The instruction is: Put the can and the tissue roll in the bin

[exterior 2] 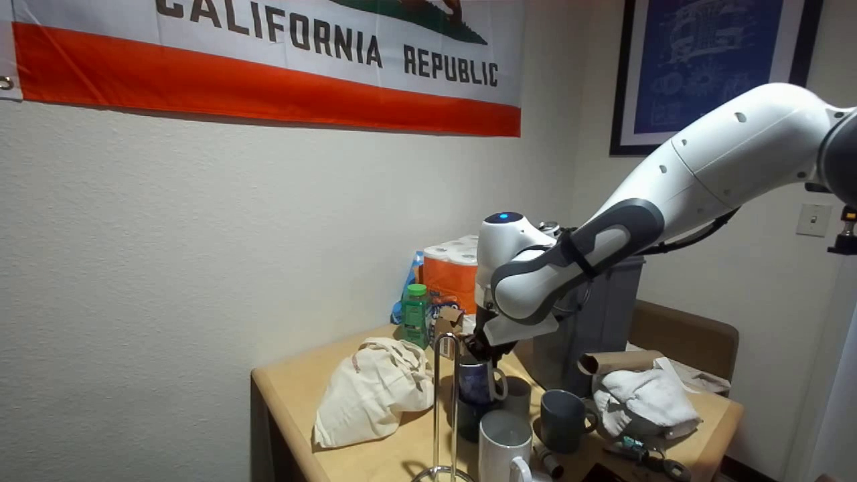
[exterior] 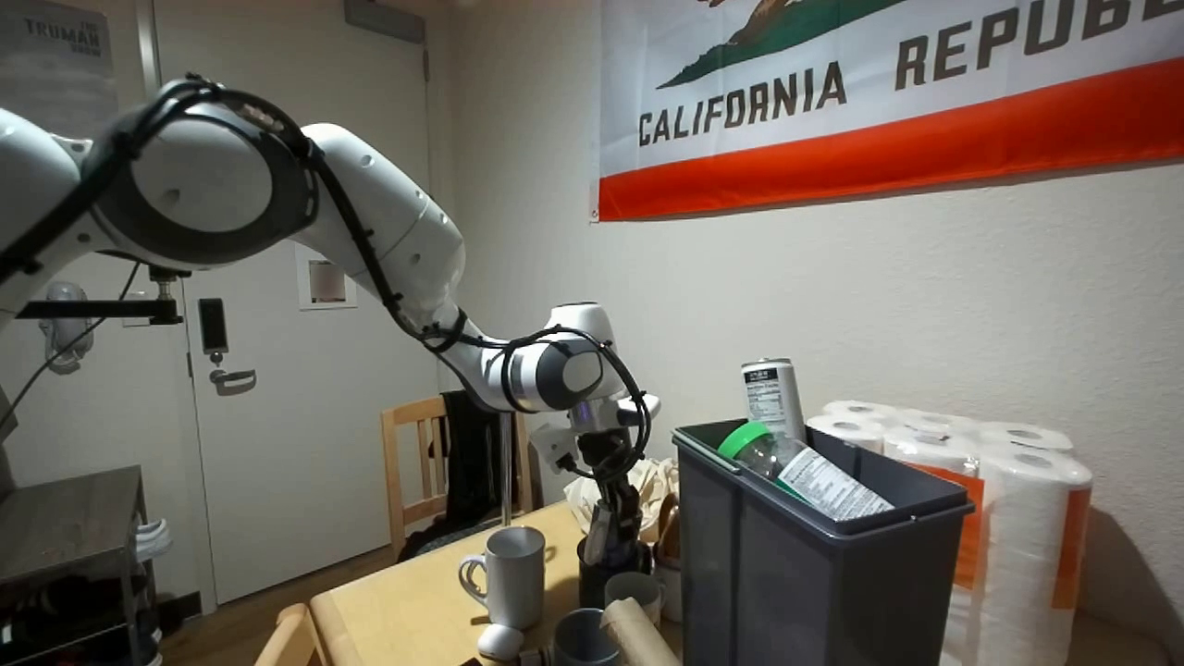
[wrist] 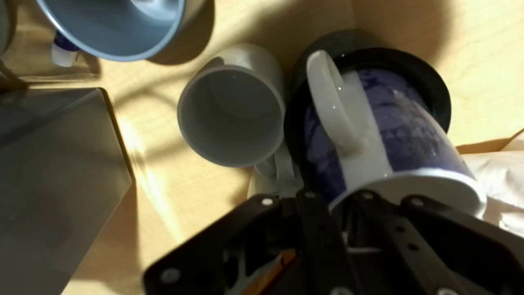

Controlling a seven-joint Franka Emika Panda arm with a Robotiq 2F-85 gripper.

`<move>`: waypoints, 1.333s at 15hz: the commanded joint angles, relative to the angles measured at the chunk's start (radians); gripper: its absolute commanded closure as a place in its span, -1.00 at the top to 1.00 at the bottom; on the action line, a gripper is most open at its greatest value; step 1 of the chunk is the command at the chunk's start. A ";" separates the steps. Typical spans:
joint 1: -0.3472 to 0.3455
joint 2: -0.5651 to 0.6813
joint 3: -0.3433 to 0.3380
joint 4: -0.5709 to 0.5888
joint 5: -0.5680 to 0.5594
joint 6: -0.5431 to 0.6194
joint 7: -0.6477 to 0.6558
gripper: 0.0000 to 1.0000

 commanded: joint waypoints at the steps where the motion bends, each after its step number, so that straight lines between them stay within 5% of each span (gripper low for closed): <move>1: 0.028 -0.020 -0.025 0.009 0.006 -0.021 -0.011 -1.00; 12: 0.066 -0.237 -0.028 -0.048 -0.010 -0.128 -0.007 -0.96; 20: 0.054 -0.565 0.093 -0.327 0.029 -0.276 -0.061 -0.96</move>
